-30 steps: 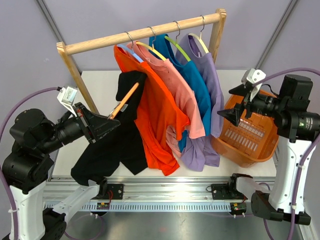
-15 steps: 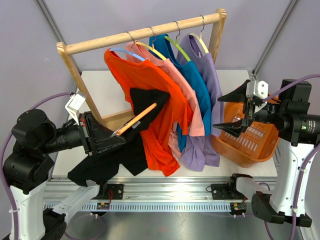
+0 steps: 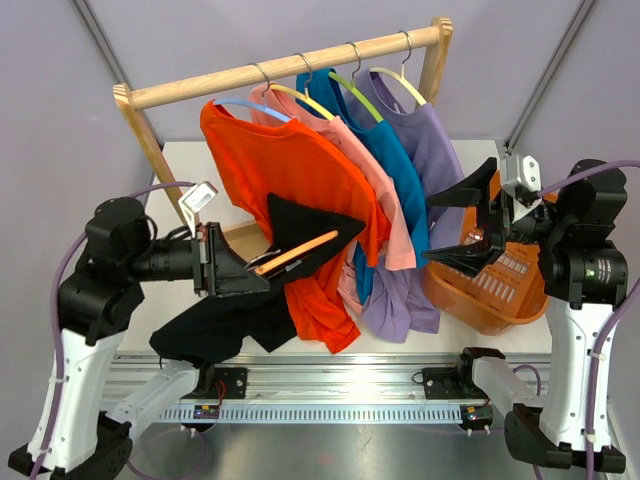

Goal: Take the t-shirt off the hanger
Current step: Grab a hanger with a tshirt on it with the left arm, then remove the tshirt from the hanger

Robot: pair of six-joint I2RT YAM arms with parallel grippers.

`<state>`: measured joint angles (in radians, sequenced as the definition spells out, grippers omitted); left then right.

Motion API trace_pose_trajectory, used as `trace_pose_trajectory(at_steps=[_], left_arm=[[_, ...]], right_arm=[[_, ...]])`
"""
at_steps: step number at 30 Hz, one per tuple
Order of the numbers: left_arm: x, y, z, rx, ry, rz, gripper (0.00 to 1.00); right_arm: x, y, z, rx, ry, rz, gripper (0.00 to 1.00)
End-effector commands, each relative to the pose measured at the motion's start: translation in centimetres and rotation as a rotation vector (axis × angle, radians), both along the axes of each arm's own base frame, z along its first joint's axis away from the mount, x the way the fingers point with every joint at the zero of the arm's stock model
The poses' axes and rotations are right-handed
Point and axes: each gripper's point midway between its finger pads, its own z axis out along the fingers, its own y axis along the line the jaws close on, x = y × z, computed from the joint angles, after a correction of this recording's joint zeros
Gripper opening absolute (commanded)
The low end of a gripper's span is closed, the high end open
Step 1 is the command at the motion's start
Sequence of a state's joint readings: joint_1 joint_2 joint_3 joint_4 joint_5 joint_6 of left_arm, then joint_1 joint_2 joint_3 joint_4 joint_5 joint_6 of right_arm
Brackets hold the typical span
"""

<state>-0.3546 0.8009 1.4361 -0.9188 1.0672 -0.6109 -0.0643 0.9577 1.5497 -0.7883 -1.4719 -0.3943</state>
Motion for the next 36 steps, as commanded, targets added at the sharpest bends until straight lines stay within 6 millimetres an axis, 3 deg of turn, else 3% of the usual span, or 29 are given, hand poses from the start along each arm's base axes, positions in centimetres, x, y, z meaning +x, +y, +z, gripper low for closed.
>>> trace_pose_trajectory(at_steps=[1,6,12,19,24,32,36], left_arm=[[1.1,-1.1,1.3,-0.048,-0.073,-0.088,0.00],[4.1,-3.6,0.3,-0.012,-0.041,-0.156,0.00],[4.6,-6.0,-0.8,0.033,-0.016,-0.240,0.00],[5.1,-7.6,-2.1,0.061,0.005,-0.275,0.00],[5.9,-8.4,-2.3,0.077,0.013,-0.295,0.00],[5.9,-9.2,-2.1,0.084,0.011,-0.336,0.00],[5.8,-9.2,-2.2,0.091,0.018,-0.345,0.00]], right_arm=[[-0.9,0.4,0.5,0.023,0.032,0.106,1.00],[0.9,0.5,-1.6,0.014,0.097,0.054,0.99],[1.2,1.5,-5.7,-0.140,0.033,0.043,0.99],[1.3,2.2,-7.1,-0.192,-0.113,0.088,0.99],[0.6,4.7,-8.2,-0.241,-0.149,0.202,0.98],[2.9,8.1,-8.0,-0.263,-0.215,0.200,0.93],[3.0,9.5,-8.3,-0.272,-0.216,0.235,0.85]])
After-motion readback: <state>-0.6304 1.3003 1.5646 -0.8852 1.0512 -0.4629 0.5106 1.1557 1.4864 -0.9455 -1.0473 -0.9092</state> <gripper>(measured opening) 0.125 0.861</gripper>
